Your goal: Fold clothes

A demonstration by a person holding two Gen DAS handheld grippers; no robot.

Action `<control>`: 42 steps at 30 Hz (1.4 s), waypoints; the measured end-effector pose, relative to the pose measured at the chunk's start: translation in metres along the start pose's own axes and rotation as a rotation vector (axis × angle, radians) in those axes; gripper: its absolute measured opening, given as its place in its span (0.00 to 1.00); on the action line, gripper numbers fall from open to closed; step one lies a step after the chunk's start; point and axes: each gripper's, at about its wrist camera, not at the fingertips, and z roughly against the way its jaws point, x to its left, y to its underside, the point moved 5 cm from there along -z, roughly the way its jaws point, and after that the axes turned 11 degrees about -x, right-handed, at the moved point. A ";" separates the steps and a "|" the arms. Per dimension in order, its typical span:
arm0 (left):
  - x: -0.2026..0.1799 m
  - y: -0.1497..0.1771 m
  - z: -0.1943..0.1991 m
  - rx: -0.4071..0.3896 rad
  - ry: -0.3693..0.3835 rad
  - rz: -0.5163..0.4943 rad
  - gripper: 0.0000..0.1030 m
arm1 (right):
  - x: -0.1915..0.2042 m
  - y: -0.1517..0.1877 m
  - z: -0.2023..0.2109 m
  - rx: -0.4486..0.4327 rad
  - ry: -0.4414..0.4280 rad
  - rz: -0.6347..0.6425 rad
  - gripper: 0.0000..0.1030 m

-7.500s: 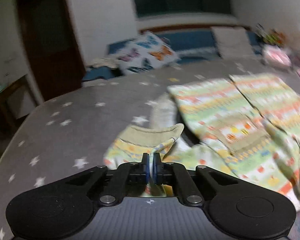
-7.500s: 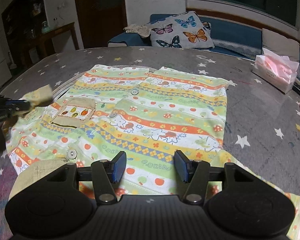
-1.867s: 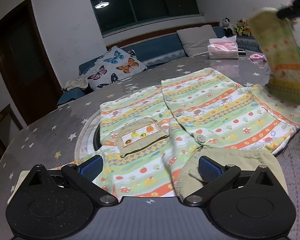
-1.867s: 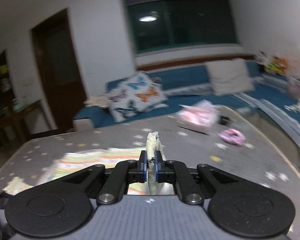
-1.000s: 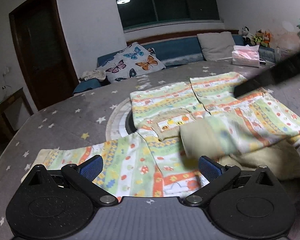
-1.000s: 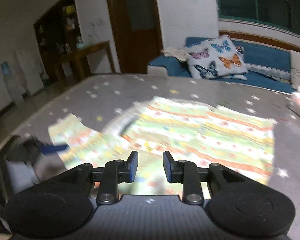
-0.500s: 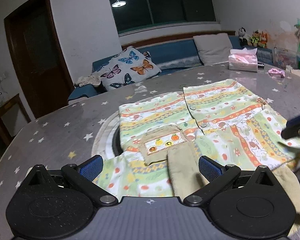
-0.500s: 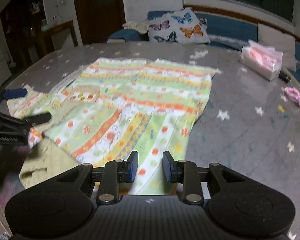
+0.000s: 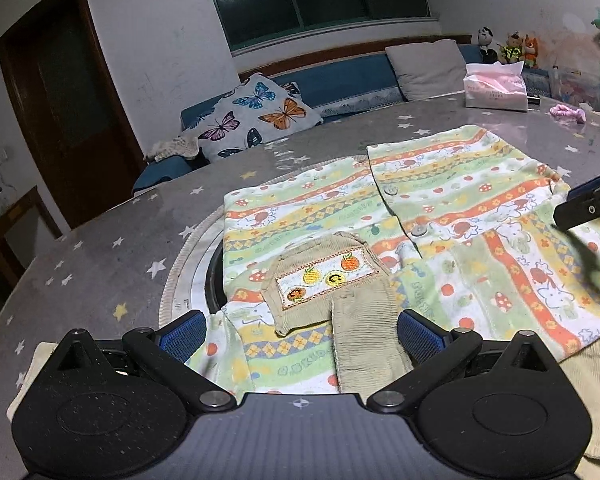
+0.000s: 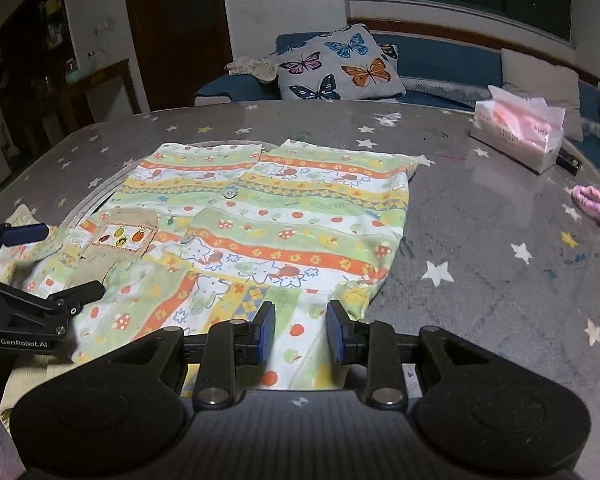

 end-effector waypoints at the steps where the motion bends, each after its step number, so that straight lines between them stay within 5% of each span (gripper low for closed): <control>1: 0.001 0.000 0.002 -0.002 0.000 0.003 1.00 | 0.003 -0.001 0.002 -0.003 -0.004 0.010 0.32; 9: 0.046 -0.003 0.024 -0.032 -0.079 0.107 1.00 | 0.058 -0.010 0.011 -0.045 -0.124 0.086 0.36; 20: 0.141 0.036 0.047 0.018 -0.304 0.256 0.99 | 0.116 0.012 -0.004 -0.003 -0.216 0.198 0.36; 32: 0.206 0.069 0.065 0.045 -0.432 0.430 0.91 | 0.132 0.013 -0.004 -0.007 -0.229 0.249 0.42; 42: 0.232 0.084 0.058 0.079 -0.470 0.522 0.71 | 0.129 0.009 0.008 -0.028 -0.233 0.229 0.42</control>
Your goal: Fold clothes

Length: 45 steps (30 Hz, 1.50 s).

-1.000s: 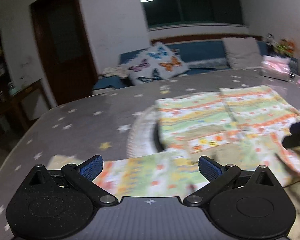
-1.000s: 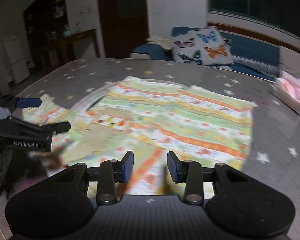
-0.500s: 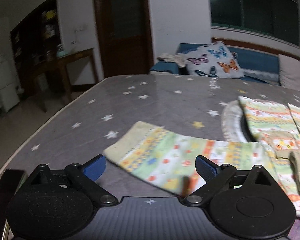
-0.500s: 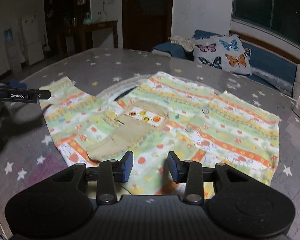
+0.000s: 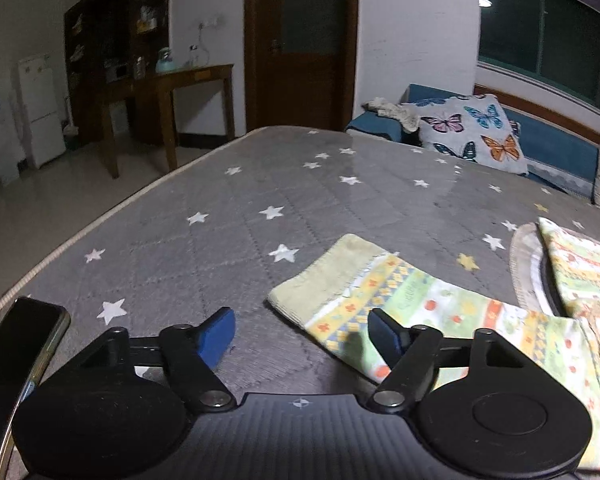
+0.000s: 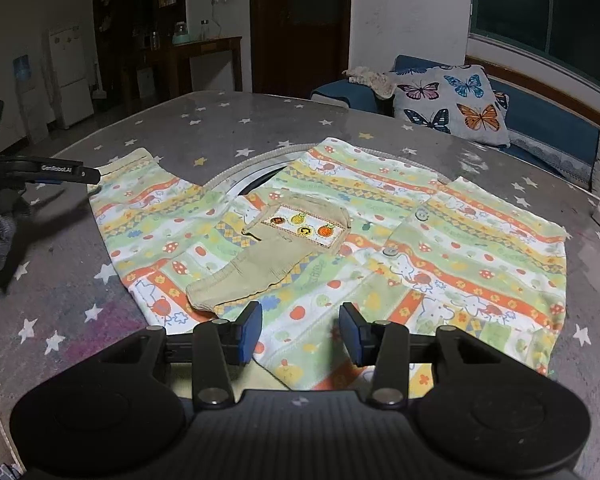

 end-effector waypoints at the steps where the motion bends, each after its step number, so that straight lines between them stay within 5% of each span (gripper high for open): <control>1: 0.002 0.000 -0.002 0.006 -0.005 0.005 0.68 | 0.000 0.000 0.001 -0.001 -0.001 -0.001 0.42; 8: 0.005 0.001 -0.016 0.025 -0.008 0.021 0.56 | 0.001 0.001 0.004 -0.007 -0.002 -0.011 0.42; 14: -0.001 -0.004 -0.023 0.014 0.030 0.015 0.30 | -0.001 0.002 0.009 -0.016 0.006 -0.027 0.42; 16: -0.005 -0.006 -0.024 0.023 0.053 0.027 0.10 | -0.002 0.002 0.011 -0.022 0.010 -0.035 0.42; 19: -0.016 -0.012 -0.017 0.014 0.089 0.040 0.09 | -0.007 0.001 0.017 -0.037 0.022 -0.056 0.42; 28: -0.113 -0.048 0.052 -0.057 0.442 0.051 0.08 | -0.034 0.007 0.037 -0.076 0.079 -0.135 0.41; 37: -0.236 -0.045 0.123 -0.056 0.820 0.011 0.08 | -0.084 0.025 0.070 -0.113 0.196 -0.243 0.41; 45: -0.305 0.009 0.143 0.043 0.949 -0.159 0.12 | -0.122 0.040 0.100 -0.144 0.290 -0.328 0.41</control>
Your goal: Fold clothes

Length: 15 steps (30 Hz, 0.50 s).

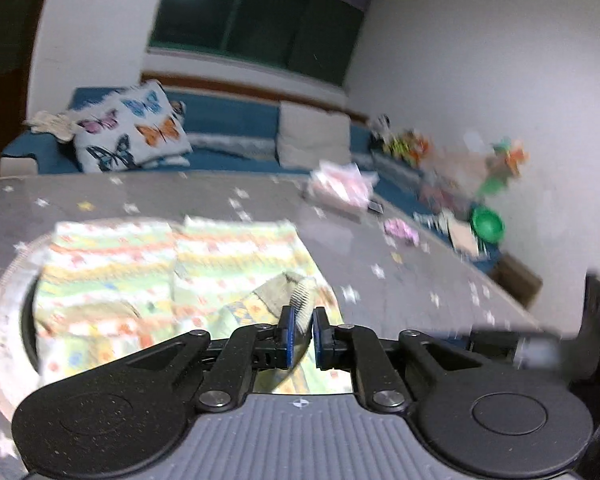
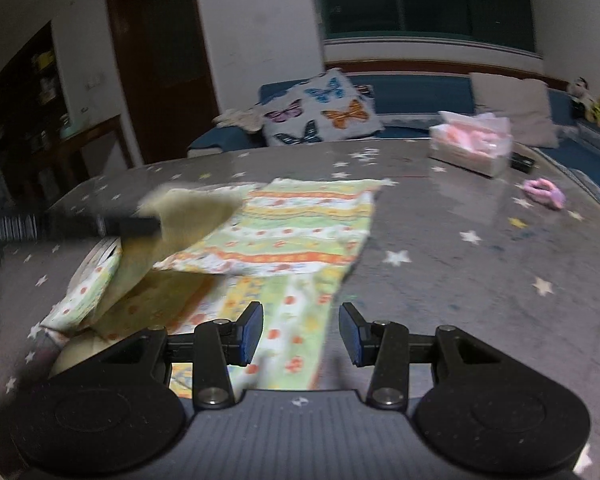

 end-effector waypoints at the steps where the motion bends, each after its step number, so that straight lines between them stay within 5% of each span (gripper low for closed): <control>1: -0.004 0.005 -0.001 0.014 0.010 -0.013 0.13 | -0.003 0.000 0.001 -0.002 0.003 -0.009 0.41; 2: -0.007 0.010 0.000 0.026 0.022 -0.022 0.14 | -0.005 0.000 0.002 -0.002 0.003 -0.018 0.41; 4: -0.010 0.018 0.005 0.041 0.040 -0.039 0.38 | -0.008 -0.001 0.002 0.000 0.002 -0.033 0.41; 6: -0.008 0.021 0.011 0.040 0.040 -0.055 0.48 | -0.006 -0.001 0.000 0.003 -0.008 -0.034 0.41; 15: 0.059 0.019 0.036 0.015 -0.140 -0.040 0.48 | 0.027 0.001 -0.036 0.068 -0.099 -0.025 0.33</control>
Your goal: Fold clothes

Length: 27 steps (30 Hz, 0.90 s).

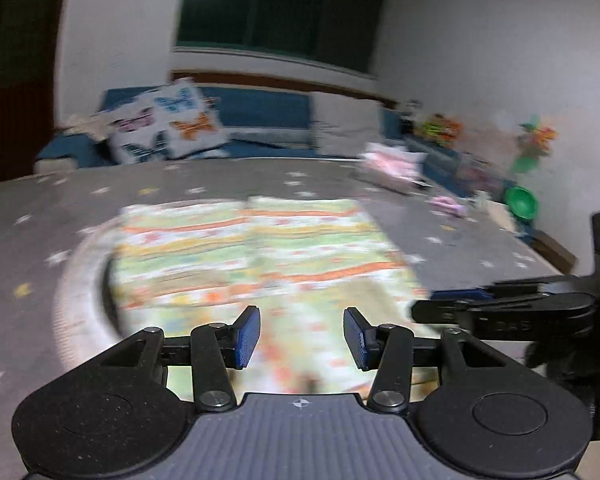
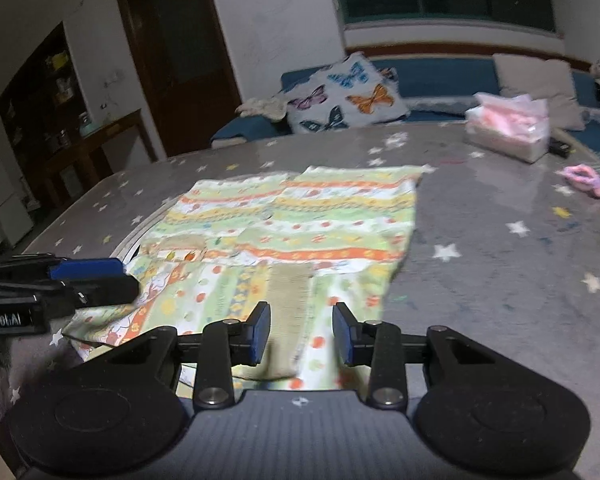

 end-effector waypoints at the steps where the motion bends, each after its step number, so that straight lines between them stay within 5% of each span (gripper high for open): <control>1: 0.010 0.001 0.002 0.003 -0.028 0.006 0.48 | 0.002 0.002 -0.006 0.014 -0.001 0.001 0.33; 7: 0.054 0.007 0.008 0.018 -0.139 0.026 0.48 | 0.012 0.013 -0.023 0.061 0.013 0.039 0.22; 9: 0.062 0.010 0.006 0.028 -0.154 0.026 0.48 | 0.013 0.012 -0.022 0.059 0.025 0.052 0.06; 16: 0.076 0.020 -0.007 0.068 -0.192 -0.021 0.47 | 0.021 0.000 0.005 0.017 0.054 0.076 0.06; 21: 0.084 0.027 -0.014 0.103 -0.233 -0.058 0.47 | 0.018 0.014 -0.006 0.084 0.074 0.088 0.08; 27: 0.084 0.015 -0.010 0.073 -0.247 -0.072 0.41 | 0.017 -0.004 0.001 0.016 0.065 0.099 0.10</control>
